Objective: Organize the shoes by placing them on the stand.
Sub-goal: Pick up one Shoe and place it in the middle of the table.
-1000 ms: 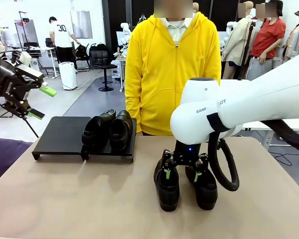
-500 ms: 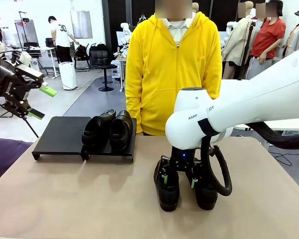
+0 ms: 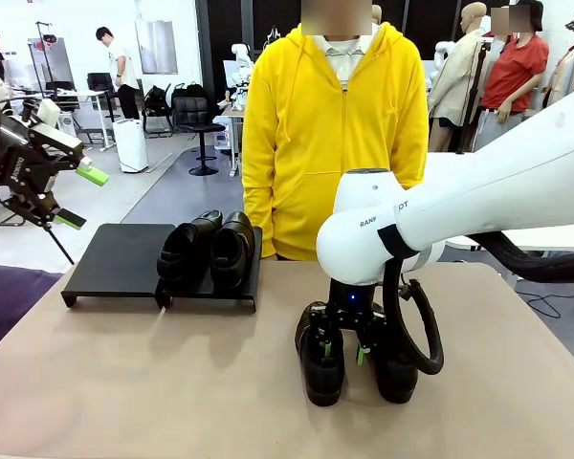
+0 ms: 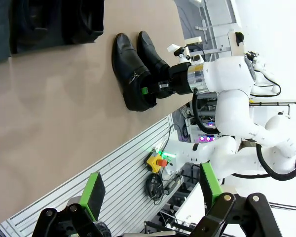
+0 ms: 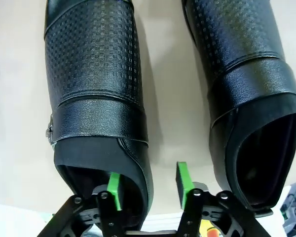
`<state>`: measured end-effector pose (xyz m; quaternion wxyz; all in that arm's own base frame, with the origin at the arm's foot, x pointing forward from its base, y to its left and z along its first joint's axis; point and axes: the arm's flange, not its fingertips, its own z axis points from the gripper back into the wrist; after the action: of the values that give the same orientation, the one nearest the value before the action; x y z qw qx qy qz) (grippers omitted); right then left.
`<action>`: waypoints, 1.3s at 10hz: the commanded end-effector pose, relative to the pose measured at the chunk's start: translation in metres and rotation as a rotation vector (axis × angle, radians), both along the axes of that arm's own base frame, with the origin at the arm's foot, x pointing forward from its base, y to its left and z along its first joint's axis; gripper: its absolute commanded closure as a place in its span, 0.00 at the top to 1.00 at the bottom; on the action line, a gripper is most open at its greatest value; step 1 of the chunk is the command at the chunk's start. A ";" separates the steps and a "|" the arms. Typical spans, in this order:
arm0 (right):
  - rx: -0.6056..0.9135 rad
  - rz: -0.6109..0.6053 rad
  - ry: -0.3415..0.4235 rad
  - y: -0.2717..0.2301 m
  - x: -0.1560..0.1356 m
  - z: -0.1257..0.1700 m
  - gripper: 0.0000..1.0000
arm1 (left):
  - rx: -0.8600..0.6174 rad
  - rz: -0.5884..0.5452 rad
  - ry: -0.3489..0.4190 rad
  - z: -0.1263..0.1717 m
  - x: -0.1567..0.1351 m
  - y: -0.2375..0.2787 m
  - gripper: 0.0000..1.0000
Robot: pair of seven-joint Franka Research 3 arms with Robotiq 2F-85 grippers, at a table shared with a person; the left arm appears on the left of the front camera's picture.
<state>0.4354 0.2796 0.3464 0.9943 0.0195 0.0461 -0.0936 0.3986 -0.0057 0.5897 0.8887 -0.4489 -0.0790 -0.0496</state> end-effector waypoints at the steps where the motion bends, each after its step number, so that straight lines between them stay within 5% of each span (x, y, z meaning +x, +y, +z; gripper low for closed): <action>1: -0.012 -0.026 0.012 0.008 0.004 0.003 0.00 | 0.007 -0.008 0.004 0.001 -0.002 0.002 1.00; 9: -0.033 -0.002 -0.039 0.010 -0.013 0.031 0.00 | 0.007 -0.008 0.004 0.001 -0.002 0.002 1.00; 13: 0.004 0.119 -0.103 0.049 -0.102 0.061 0.00 | 0.007 -0.008 0.004 0.001 -0.002 0.002 1.00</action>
<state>0.3618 0.3174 0.4072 0.9989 0.0175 0.0071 -0.0428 0.3987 -0.0058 0.5896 0.8887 -0.4489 -0.0789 -0.0497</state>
